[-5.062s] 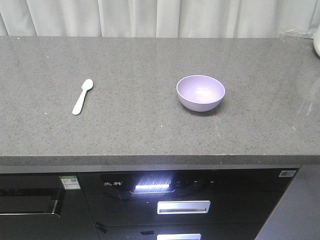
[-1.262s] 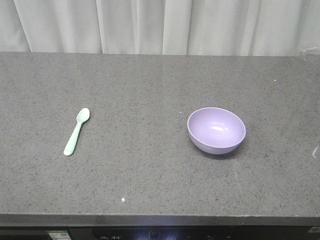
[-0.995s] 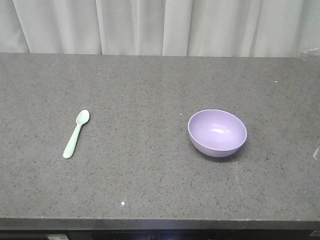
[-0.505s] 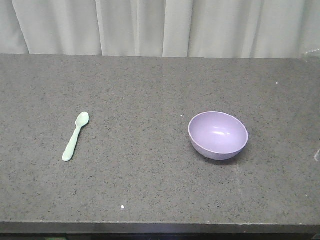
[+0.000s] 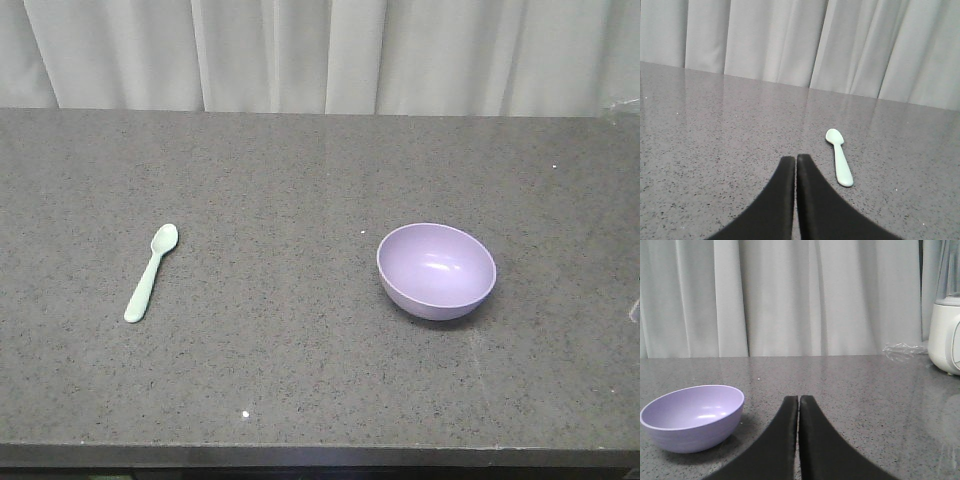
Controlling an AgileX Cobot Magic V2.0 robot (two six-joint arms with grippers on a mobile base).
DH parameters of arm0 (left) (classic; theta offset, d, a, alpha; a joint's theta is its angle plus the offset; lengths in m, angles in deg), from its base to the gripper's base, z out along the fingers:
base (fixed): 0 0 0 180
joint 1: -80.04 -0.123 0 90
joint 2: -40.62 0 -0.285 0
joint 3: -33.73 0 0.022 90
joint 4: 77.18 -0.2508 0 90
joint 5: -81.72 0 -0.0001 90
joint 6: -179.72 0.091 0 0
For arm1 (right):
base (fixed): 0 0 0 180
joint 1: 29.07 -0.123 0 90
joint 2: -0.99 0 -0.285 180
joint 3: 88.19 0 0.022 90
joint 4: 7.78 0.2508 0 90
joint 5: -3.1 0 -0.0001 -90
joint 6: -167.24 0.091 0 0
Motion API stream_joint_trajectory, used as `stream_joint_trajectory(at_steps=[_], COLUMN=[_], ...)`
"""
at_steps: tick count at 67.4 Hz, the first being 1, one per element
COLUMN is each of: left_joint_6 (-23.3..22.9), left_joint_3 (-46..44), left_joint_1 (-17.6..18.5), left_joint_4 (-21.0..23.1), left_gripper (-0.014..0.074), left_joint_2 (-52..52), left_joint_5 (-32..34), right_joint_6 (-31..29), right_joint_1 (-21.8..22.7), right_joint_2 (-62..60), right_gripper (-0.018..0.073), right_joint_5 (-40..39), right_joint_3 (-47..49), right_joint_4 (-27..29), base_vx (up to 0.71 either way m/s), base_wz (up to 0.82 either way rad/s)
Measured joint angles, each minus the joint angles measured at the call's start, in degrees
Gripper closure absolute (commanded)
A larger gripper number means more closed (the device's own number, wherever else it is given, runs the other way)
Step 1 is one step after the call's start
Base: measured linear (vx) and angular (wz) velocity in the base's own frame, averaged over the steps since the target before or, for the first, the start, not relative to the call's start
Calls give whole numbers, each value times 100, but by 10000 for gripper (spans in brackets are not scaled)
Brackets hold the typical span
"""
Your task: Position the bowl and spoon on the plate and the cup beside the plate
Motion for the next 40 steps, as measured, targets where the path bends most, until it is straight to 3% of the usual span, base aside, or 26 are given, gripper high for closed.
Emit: stream_joint_trajectory(at_steps=[40], left_joint_6=[0], left_joint_3=[0], left_joint_1=[0], left_joint_4=[0], left_gripper=[602], left_joint_2=[0], left_joint_5=[0], right_joint_6=[0], right_joint_1=[0], right_joint_2=[0], right_gripper=[564], right_joint_5=[0], right_joint_3=[0], right_joint_4=[0], base_vx=[0], base_wz=[0])
